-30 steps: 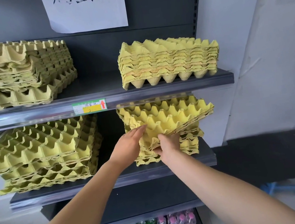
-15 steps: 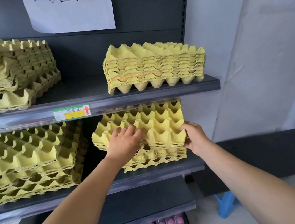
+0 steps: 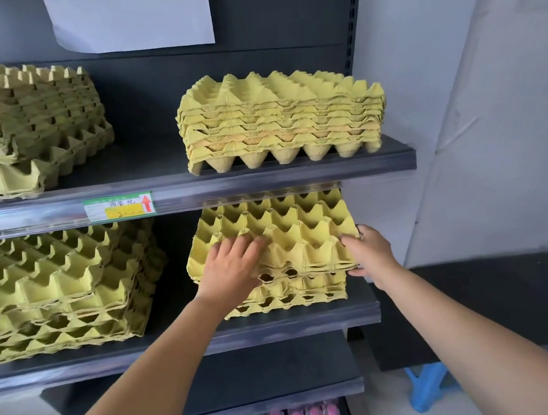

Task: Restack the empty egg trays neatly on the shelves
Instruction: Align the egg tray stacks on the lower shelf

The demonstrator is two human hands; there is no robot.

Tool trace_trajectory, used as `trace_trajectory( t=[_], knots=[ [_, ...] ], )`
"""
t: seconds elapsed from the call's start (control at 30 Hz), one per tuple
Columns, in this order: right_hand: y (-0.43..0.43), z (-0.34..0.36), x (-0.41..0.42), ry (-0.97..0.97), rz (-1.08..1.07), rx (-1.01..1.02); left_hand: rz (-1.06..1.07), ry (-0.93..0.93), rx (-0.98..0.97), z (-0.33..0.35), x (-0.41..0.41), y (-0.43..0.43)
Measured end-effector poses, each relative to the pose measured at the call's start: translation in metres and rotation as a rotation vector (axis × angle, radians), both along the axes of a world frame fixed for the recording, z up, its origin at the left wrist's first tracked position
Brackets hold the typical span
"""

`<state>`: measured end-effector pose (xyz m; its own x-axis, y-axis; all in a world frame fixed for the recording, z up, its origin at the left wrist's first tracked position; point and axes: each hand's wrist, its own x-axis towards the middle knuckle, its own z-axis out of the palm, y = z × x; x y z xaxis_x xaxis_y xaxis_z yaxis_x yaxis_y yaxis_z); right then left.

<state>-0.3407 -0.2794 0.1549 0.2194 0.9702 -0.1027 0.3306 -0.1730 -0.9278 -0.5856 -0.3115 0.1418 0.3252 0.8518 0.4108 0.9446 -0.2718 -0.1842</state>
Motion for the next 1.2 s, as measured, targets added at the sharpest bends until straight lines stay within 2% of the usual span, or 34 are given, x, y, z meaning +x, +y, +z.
trace_trajectory(
  t=[0.17, 0.4, 0.5, 0.6, 0.83, 0.97, 1.07, 1.2],
  knots=[
    [0.007, -0.004, 0.000, -0.160, -0.056, 0.234, 0.003, 0.068, 0.041, 0.000, -0.012, 0.005],
    [0.030, 0.011, -0.011, -0.151, -0.065, 0.343, 0.074, 0.005, 0.087, 0.021, -0.006, 0.028],
    [0.039, 0.006, -0.014, -0.241, -0.059, 0.309, 0.107, -0.017, -0.009, 0.016, -0.003, 0.038],
    [0.046, -0.002, -0.011, -0.233, -0.102, 0.237, 0.092, -0.009, -0.039, 0.002, 0.004, 0.043],
    [0.047, -0.012, -0.010, -0.195, -0.083, 0.295, 0.036, 0.017, 0.070, -0.015, -0.003, 0.041],
    [0.044, -0.023, -0.013, -0.227, -0.039, 0.330, 0.021, -0.010, 0.042, -0.029, -0.008, 0.036],
    [0.047, -0.027, -0.013, -0.295, -0.018, 0.280, 0.048, -0.002, -0.013, -0.031, -0.007, 0.035],
    [0.048, -0.029, -0.011, -0.266, 0.025, 0.153, 0.104, 0.009, -0.086, -0.036, 0.001, 0.032]
  ],
)
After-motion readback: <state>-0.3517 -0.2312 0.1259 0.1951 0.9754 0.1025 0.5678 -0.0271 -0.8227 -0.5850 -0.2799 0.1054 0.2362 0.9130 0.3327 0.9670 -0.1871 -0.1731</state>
